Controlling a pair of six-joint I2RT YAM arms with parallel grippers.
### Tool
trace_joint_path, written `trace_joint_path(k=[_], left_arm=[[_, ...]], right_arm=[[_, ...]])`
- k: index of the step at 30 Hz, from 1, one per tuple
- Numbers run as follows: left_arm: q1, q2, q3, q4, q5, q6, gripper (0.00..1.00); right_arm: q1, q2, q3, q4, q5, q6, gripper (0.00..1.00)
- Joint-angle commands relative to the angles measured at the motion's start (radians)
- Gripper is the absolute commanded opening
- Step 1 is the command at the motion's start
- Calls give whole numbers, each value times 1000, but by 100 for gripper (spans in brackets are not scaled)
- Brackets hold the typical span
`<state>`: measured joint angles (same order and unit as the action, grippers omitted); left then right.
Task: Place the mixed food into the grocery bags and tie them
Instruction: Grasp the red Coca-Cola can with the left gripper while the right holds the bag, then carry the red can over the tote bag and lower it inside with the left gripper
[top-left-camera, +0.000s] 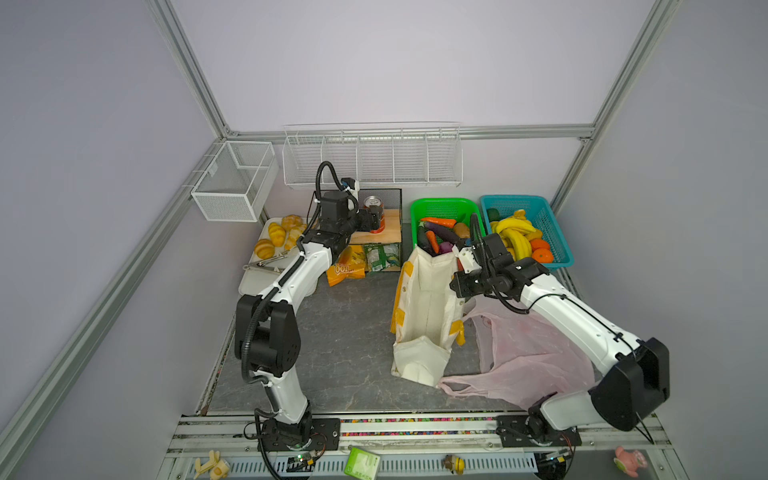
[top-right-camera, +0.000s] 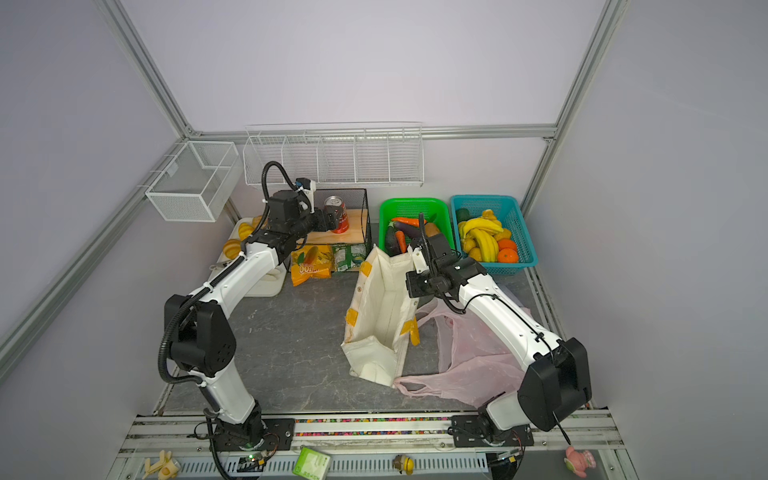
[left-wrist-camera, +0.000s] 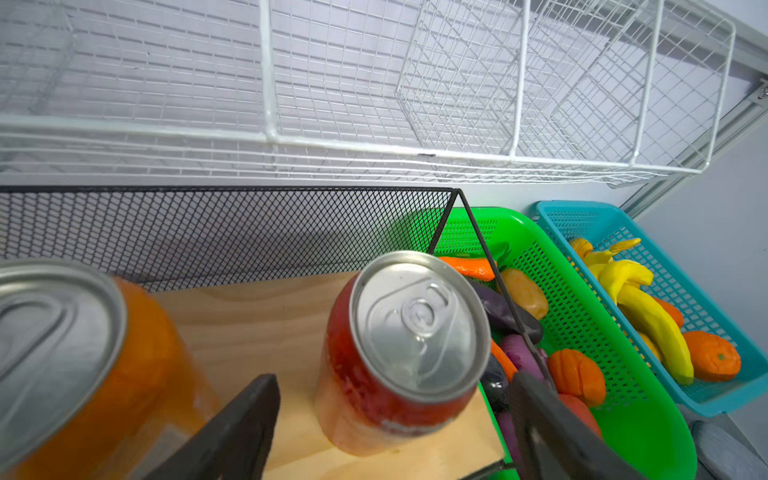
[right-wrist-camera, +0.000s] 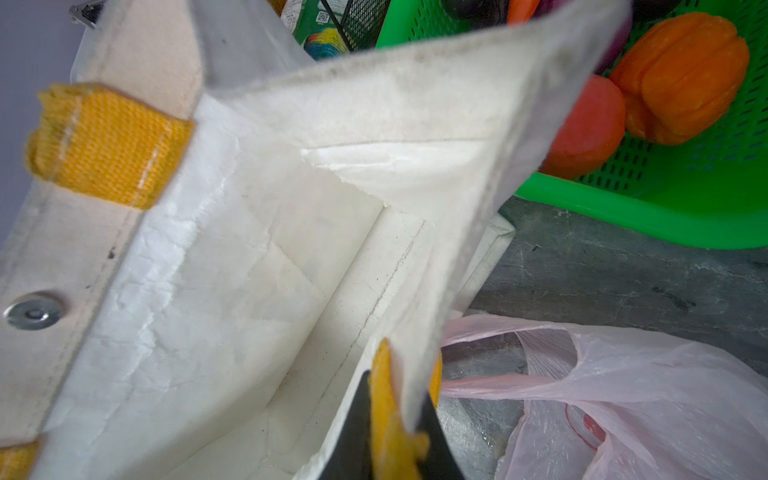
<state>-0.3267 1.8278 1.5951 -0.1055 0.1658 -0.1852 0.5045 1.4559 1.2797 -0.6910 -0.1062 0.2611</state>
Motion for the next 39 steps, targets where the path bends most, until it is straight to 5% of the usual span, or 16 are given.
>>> trace_joint_path(k=[1, 13, 22, 31, 39], left_arm=[[-3, 51, 79, -67, 20, 38, 87], [-3, 184, 244, -141, 45, 81, 70], [-2, 172, 236, -148, 46, 103, 52], [-7, -35, 44, -45, 49, 64, 29], [-86, -391, -272, 89, 30, -39, 14]], right_arm=[[-8, 5, -3, 52, -9, -8, 8], [-8, 14, -14, 54, -14, -9, 8], [-8, 23, -17, 55, -13, -8, 8], [-8, 2, -34, 85, 13, 33, 8], [-9, -33, -74, 164, -10, 90, 8]])
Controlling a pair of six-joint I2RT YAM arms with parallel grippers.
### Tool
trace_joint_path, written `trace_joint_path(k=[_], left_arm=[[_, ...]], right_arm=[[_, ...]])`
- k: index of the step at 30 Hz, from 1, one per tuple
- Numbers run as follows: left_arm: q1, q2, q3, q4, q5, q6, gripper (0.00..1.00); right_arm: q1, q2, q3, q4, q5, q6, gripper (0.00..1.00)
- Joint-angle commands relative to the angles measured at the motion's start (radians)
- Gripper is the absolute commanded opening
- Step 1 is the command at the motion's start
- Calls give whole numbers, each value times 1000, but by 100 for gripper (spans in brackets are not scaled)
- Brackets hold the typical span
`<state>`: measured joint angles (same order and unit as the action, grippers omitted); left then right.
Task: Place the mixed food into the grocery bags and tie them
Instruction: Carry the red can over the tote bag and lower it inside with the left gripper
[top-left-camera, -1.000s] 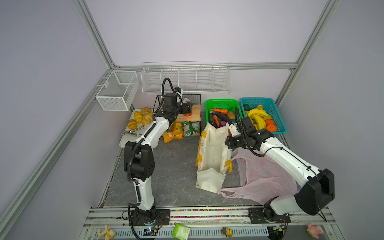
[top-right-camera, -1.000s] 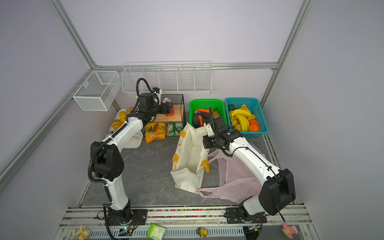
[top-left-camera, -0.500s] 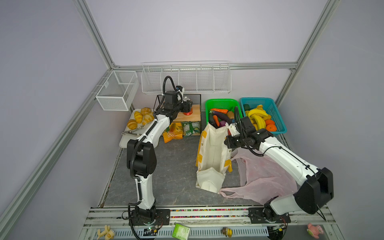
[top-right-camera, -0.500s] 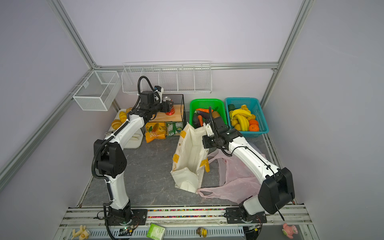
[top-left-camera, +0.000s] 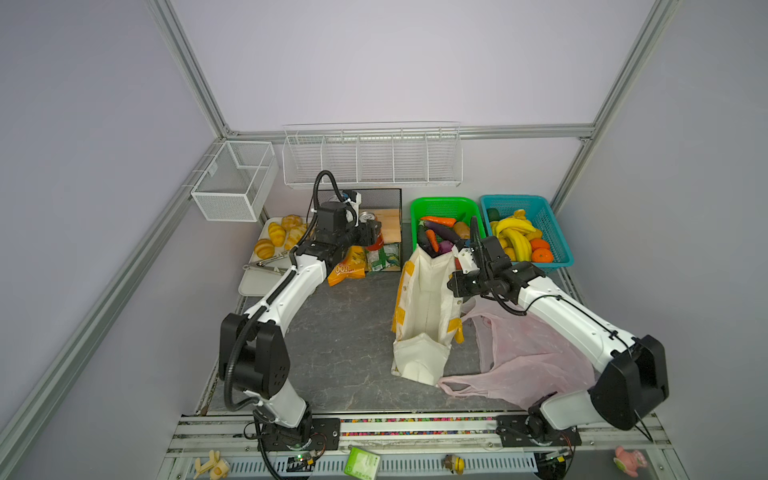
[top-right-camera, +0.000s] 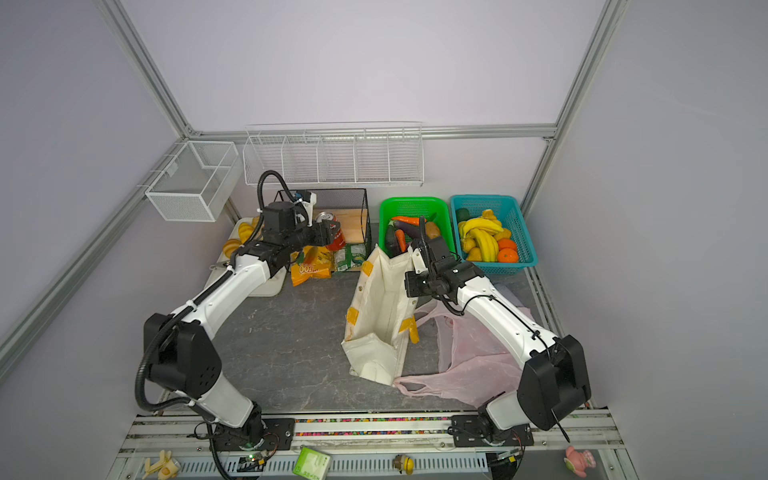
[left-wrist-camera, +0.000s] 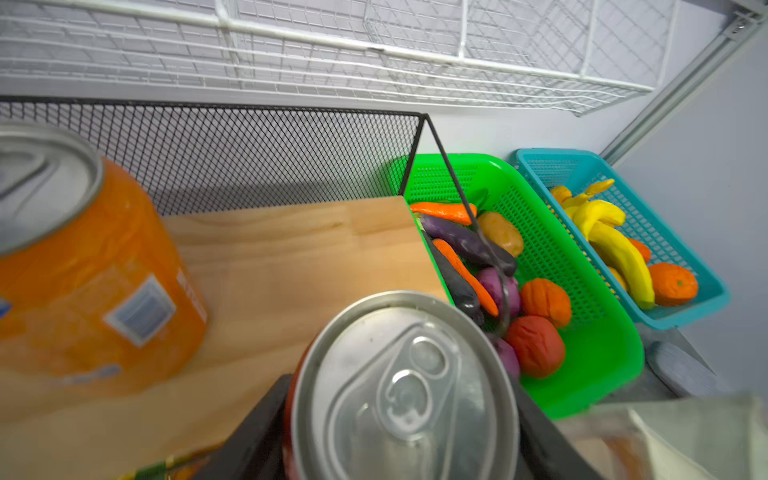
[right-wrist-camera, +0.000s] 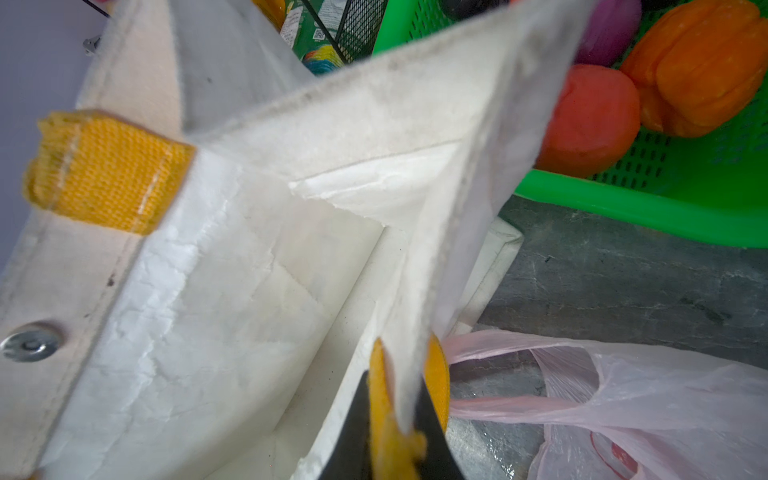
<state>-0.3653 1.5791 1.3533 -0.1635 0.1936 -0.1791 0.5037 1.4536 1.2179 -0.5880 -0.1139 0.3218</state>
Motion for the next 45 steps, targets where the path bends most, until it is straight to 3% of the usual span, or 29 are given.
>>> trace_joint_path(k=[1, 7, 13, 21, 33, 41, 45], left_arm=[[-68, -180, -57, 147, -9, -46, 14], [-273, -334, -182, 163, -26, -69, 12], [-447, -283, -190, 108, -60, -10, 11], [-490, -126, -173, 139, -74, 22, 10], [-556, 93, 9, -47, -368, -130, 9], [-555, 228, 184, -172, -365, -148, 11], [-557, 241, 154, -128, -384, -206, 11]], right_arm=[[-8, -33, -12, 61, -1, 28, 8], [-14, -33, -5, 64, -24, 23, 8], [-21, -47, -8, 67, -37, 35, 8], [-23, -93, -31, 80, -41, 70, 8], [-21, -182, -171, 229, -40, 251, 8], [-12, -176, -193, 244, -32, 264, 8], [-12, -188, -203, 241, -8, 266, 8]])
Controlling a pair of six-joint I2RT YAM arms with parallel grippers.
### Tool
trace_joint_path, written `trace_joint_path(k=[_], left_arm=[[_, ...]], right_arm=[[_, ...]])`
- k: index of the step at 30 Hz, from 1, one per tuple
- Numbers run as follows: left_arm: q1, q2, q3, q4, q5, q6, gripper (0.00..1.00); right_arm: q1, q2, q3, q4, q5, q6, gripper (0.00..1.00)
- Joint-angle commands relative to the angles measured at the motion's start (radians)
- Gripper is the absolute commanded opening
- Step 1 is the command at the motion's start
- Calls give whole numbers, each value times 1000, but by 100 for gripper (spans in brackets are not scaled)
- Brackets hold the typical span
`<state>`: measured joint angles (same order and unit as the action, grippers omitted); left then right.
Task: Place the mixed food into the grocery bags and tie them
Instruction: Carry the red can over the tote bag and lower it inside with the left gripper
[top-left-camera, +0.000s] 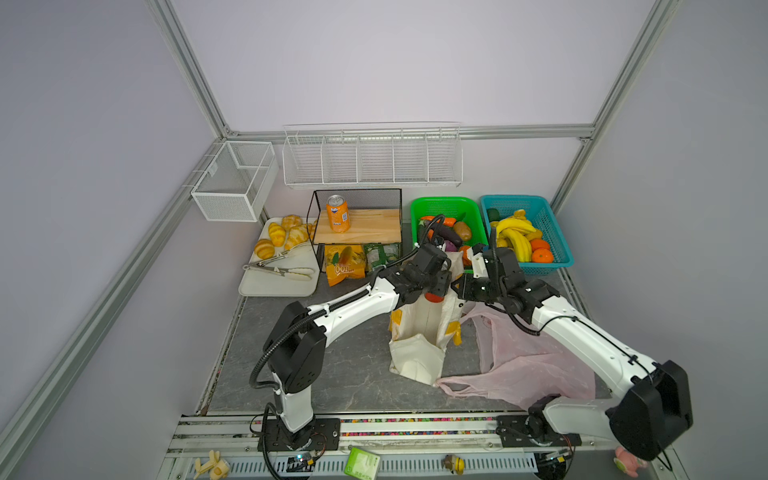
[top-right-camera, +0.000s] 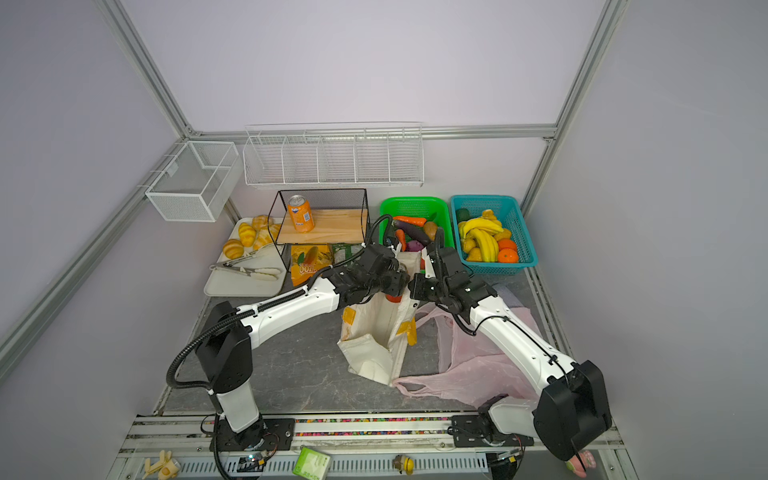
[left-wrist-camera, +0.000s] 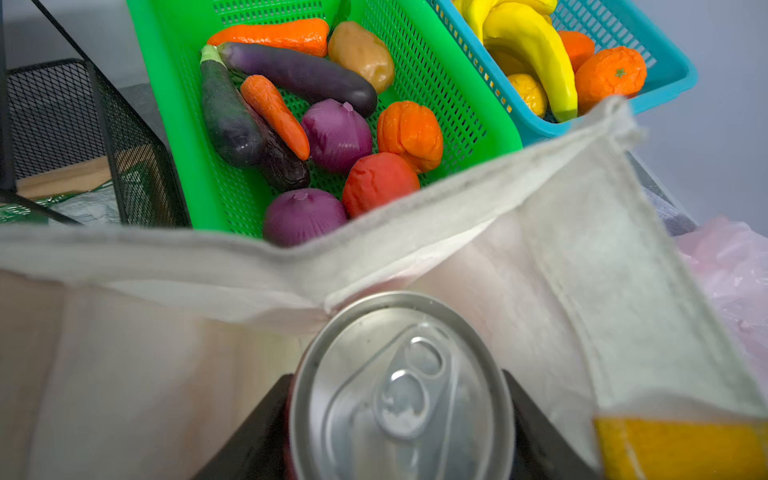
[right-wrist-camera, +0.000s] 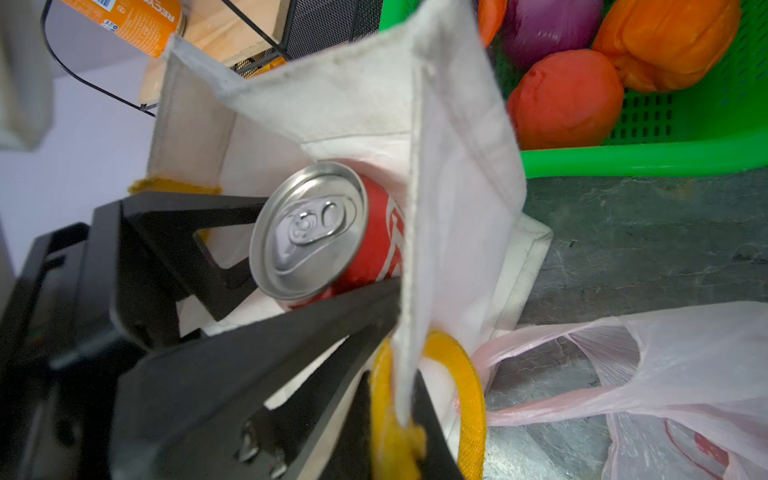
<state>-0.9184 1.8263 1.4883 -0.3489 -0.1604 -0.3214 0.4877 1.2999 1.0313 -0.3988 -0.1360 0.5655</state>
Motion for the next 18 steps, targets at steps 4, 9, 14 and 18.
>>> trace_joint_path(k=[4, 9, 14, 18], left_arm=[[-4, -4, -68, 159, -55, -119, 11], [-5, 16, -145, 307, -68, -107, 11], [-6, 64, -172, 418, -81, -76, 11], [-5, 101, -182, 490, -111, -48, 11]], right_arm=[[2, -41, -17, 48, 37, 21, 8], [0, -36, -10, 49, 35, 17, 8], [-2, -36, -11, 48, 39, 16, 8], [-4, -32, -11, 38, 41, 7, 8]])
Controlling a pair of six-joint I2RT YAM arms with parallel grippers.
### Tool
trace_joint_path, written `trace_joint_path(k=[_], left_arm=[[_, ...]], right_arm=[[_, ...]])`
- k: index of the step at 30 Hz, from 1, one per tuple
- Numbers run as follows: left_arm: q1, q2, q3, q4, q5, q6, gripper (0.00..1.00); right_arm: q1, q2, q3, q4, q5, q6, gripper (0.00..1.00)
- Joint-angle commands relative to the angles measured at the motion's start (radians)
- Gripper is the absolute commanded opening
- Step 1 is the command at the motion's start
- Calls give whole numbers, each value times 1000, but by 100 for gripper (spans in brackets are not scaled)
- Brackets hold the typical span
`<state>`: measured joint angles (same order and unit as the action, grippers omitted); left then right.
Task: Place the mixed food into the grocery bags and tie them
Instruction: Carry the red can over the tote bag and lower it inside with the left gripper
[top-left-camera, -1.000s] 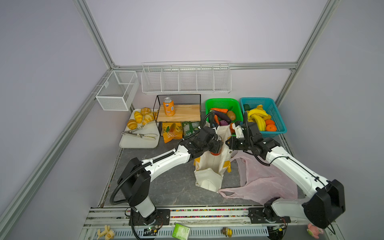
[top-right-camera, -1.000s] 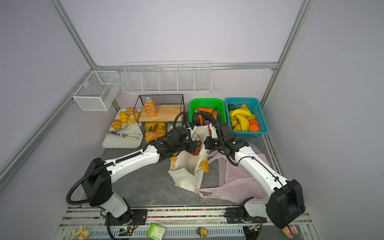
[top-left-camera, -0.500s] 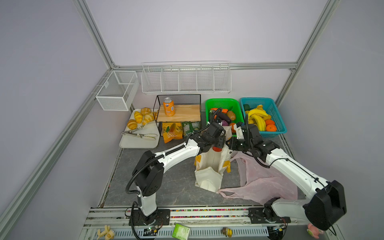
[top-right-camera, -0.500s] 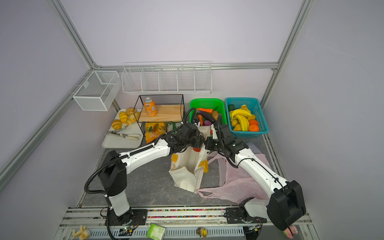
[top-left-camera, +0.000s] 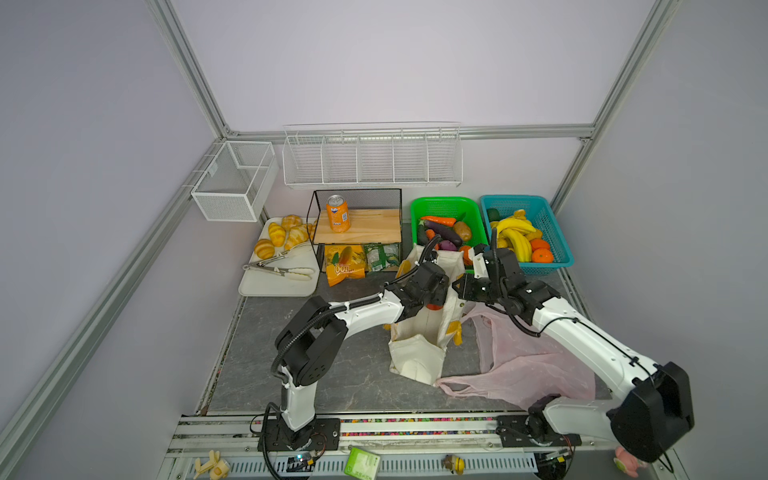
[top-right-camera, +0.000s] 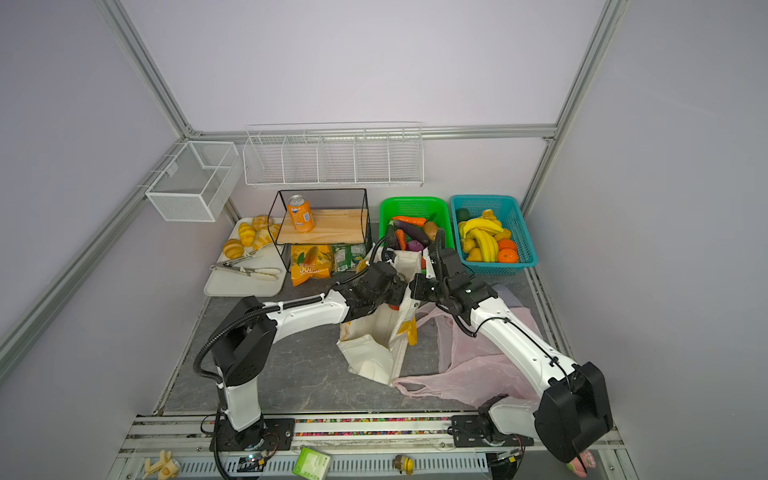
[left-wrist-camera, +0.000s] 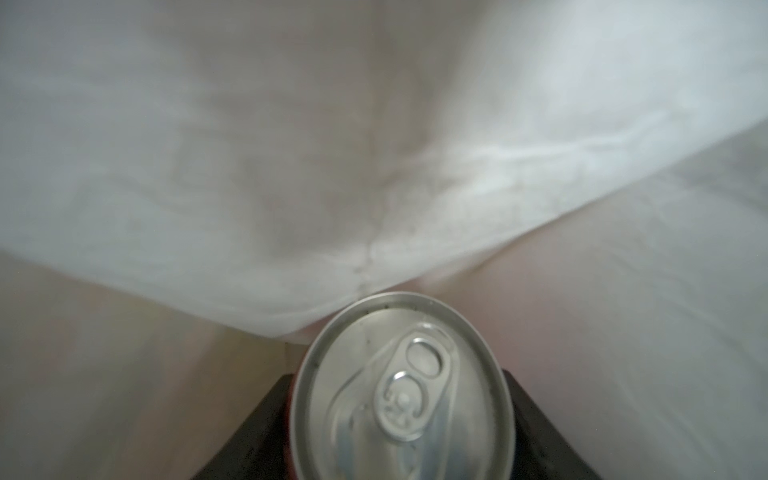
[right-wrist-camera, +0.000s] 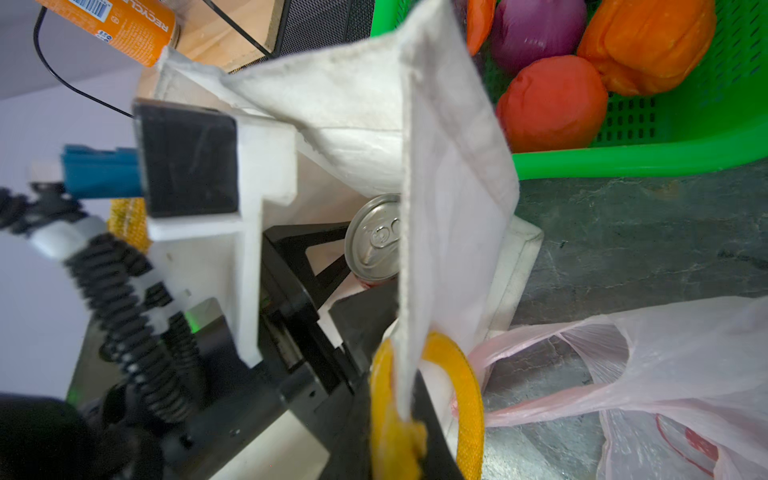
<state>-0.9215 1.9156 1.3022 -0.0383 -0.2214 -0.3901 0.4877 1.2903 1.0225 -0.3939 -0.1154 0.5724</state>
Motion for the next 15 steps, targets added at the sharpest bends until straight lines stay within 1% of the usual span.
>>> trace_joint_path(k=[1, 5, 8, 10, 13, 15], left_arm=[[-3, 22, 3, 191, -56, 26, 11], [-2, 63, -9, 243, -62, 41, 11], [-2, 97, -24, 264, -53, 34, 15], [-1, 104, -33, 263, -41, 28, 20], [-2, 94, -61, 282, -33, 31, 31], [-2, 76, -80, 294, -30, 41, 40]], right_arm=[[-4, -22, -2, 29, 23, -5, 8], [-7, -14, 1, 17, 26, -19, 8], [-10, -10, 2, 12, 28, -28, 8], [-12, -6, 5, 9, 28, -33, 8], [-16, -5, 8, 5, 34, -42, 8], [-19, -3, 13, 1, 39, -50, 8]])
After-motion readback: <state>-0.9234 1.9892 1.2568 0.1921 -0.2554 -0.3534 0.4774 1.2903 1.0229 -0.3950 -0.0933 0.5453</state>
